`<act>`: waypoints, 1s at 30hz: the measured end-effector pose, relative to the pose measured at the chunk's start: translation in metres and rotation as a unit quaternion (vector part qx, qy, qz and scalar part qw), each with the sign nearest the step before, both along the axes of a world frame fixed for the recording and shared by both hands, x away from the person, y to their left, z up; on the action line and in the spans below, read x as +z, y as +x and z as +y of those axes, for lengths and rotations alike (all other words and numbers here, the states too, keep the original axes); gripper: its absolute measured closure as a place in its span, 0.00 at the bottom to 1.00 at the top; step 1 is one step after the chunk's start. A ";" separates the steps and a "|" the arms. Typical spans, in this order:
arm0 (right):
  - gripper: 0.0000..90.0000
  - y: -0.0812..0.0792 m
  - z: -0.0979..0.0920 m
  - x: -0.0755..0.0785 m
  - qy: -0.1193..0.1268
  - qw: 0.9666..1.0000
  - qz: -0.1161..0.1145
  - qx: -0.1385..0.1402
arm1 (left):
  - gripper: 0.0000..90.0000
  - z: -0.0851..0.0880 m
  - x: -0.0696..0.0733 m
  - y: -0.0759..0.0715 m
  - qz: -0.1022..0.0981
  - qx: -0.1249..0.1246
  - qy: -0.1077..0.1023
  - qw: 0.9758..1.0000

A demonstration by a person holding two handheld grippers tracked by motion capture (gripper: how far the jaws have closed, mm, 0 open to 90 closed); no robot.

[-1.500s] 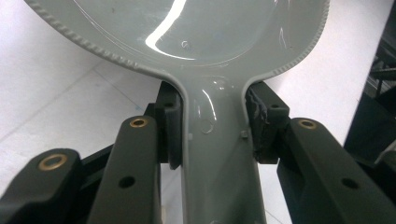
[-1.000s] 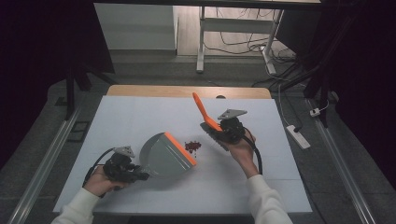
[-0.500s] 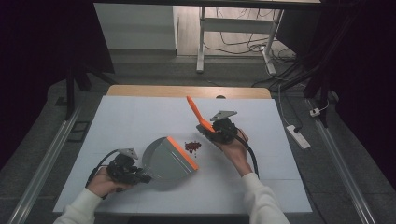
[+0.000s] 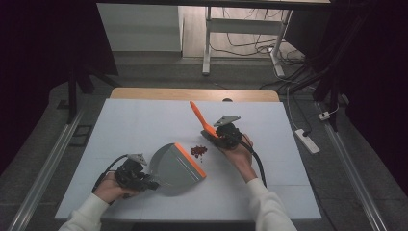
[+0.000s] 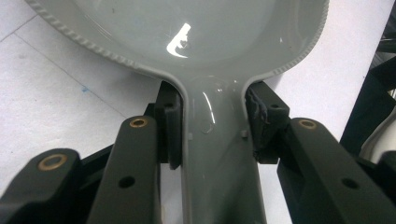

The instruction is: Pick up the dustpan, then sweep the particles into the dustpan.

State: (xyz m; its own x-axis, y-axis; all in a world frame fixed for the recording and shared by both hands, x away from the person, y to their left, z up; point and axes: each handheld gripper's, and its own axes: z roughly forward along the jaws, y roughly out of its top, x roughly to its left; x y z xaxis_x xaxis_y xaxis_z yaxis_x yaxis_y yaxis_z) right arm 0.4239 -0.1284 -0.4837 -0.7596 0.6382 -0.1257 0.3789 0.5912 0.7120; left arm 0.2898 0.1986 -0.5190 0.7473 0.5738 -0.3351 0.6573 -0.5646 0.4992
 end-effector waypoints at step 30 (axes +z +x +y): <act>0.78 -0.009 0.027 -0.009 -0.026 0.999 0.004 0.026 | 0.69 -0.001 -0.001 0.000 -0.001 -0.001 0.004 1.000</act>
